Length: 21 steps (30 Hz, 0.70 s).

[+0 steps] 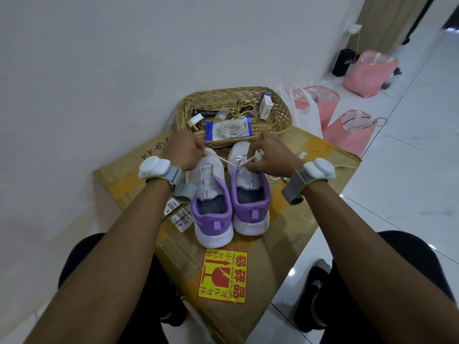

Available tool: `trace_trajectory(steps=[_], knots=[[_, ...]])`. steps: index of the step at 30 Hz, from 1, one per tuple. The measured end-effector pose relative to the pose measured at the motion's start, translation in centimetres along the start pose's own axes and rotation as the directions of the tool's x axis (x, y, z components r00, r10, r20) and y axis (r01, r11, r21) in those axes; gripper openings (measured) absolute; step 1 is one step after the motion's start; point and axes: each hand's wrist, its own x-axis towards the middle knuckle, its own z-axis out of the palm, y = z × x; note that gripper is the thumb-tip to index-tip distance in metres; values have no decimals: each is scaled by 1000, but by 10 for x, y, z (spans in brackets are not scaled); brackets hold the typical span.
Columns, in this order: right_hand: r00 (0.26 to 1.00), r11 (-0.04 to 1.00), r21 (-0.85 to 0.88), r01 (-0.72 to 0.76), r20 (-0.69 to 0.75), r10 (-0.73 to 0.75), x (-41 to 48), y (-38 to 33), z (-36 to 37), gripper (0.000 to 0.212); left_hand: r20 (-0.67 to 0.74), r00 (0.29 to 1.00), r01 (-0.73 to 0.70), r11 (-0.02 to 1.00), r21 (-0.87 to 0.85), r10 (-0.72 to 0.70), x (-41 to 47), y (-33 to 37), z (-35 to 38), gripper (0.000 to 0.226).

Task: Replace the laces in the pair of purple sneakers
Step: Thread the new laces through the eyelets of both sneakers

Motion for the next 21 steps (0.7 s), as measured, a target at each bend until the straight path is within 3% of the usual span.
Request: trace_trajectory(steps=[2, 3, 5, 6, 8, 9, 11, 14, 16, 21], knots=[[1000, 1000, 6, -2, -13, 2, -1, 2, 1, 23, -179, 961, 240, 954, 177, -209, 0, -13, -2, 30], [1000, 1000, 10, -1, -23, 2, -2, 2, 2, 22, -163, 963, 245, 950, 195, -215, 1, -13, -2, 31], [1000, 1000, 18, -3, -23, 4, -1, 3, 2, 21, 21, 999, 29, 993, 114, -32, 0, -3, -2, 44], [1000, 1000, 21, -7, -13, 7, 0, 3, 2, 21, 136, 985, -110, 993, 31, 105, -3, 5, -2, 48], [1000, 1000, 23, -12, 6, 11, 1, 3, 2, 21, 278, 905, -294, 946, -138, 322, -12, 22, -3, 36], [1000, 1000, 24, -11, 10, 11, 2, 4, 2, 22, 282, 884, -333, 925, -184, 374, -13, 25, -1, 25], [1000, 999, 38, -14, 23, 13, 2, 5, 1, 25, 212, 905, -331, 924, -192, 368, -8, 19, 0, 15], [998, 997, 74, -35, 61, 31, 1, 9, -4, 37, 88, 975, -200, 979, -37, 203, 2, -2, -3, 14], [989, 985, 143, -98, 127, 80, -2, 11, -11, 40, 97, 982, -163, 987, -7, 163, 1, -4, -4, 14], [943, 984, 42, -175, 295, 155, -5, 21, -17, 40, 154, 933, -294, 936, -196, 325, -10, 15, 1, 18]])
